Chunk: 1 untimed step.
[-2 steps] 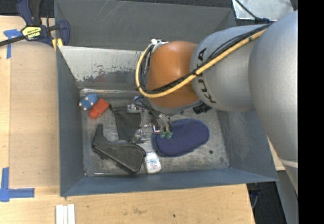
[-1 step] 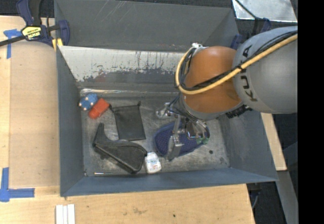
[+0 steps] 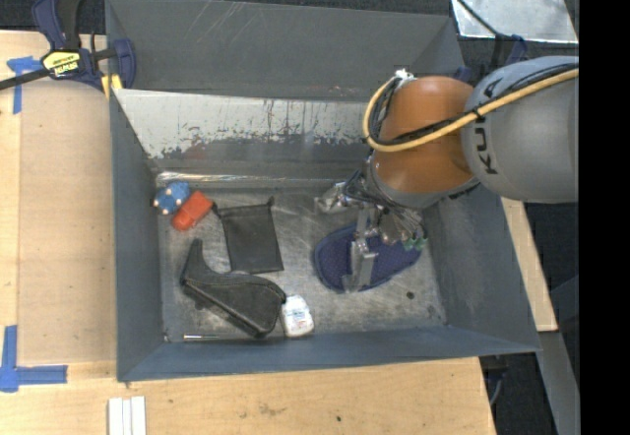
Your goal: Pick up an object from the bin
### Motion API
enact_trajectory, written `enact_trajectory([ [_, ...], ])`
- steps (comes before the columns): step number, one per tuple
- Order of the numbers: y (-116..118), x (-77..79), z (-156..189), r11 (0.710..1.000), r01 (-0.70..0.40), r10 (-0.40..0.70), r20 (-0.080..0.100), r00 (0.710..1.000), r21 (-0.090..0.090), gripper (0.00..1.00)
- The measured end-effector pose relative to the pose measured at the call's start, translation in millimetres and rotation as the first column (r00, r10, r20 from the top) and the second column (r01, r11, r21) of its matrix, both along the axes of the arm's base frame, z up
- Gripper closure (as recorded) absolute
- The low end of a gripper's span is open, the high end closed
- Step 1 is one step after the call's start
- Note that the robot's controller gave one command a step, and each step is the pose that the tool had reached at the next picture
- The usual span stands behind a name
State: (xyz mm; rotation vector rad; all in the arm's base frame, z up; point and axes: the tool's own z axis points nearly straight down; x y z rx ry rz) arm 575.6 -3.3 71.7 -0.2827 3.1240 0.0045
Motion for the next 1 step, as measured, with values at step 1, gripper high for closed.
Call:
enact_trajectory([
  [1,1.4,4.2,6.7,1.000,-0.001,0.001,0.016,1.000,-0.001,1.00],
])
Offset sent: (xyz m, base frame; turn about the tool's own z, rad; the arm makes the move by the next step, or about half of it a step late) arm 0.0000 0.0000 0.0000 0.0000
